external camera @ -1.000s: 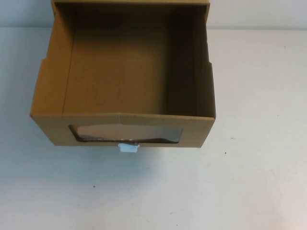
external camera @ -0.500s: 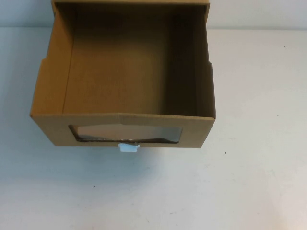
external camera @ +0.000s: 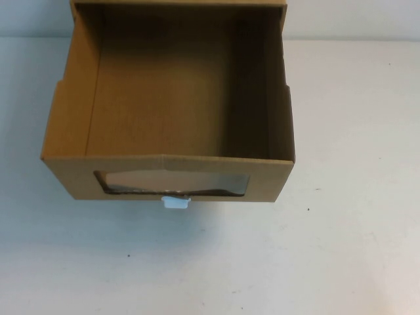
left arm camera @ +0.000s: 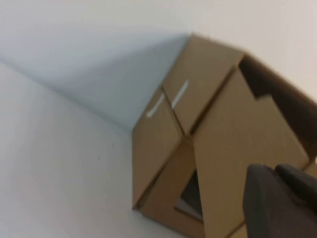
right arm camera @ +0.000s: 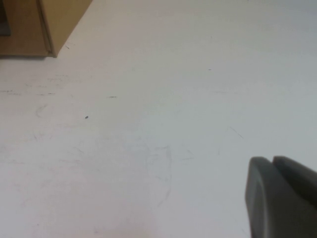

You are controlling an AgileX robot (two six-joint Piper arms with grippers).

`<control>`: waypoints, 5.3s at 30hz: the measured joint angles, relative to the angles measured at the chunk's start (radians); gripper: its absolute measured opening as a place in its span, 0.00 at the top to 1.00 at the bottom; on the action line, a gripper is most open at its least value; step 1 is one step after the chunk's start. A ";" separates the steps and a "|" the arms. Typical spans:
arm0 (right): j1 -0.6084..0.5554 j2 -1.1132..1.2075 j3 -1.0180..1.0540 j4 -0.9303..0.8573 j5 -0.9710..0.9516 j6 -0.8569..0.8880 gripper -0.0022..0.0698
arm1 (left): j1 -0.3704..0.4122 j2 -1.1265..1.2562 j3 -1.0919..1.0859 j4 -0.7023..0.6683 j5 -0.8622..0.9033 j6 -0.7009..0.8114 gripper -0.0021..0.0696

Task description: Close the shoe box

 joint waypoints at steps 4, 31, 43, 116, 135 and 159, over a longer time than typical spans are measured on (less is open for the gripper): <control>0.000 0.000 0.000 0.000 0.000 0.000 0.99 | 0.000 0.008 -0.068 -0.012 0.061 0.047 0.97; 0.000 0.000 0.000 0.000 0.000 0.000 0.99 | 0.000 1.690 -1.922 0.000 1.010 0.491 0.97; 0.000 0.000 0.000 0.000 0.000 0.000 0.99 | 0.000 2.046 -2.299 -0.029 1.119 0.495 0.97; 0.802 1.558 -1.437 0.143 0.409 0.075 0.99 | 0.000 2.076 -2.311 -0.048 1.104 0.539 0.97; 0.680 1.658 -1.611 0.138 0.407 0.075 0.99 | 0.000 2.078 -2.311 -0.048 1.100 0.539 0.97; 0.526 1.882 -1.862 0.246 0.245 0.057 0.99 | 0.000 2.078 -2.311 -0.050 1.100 0.539 0.97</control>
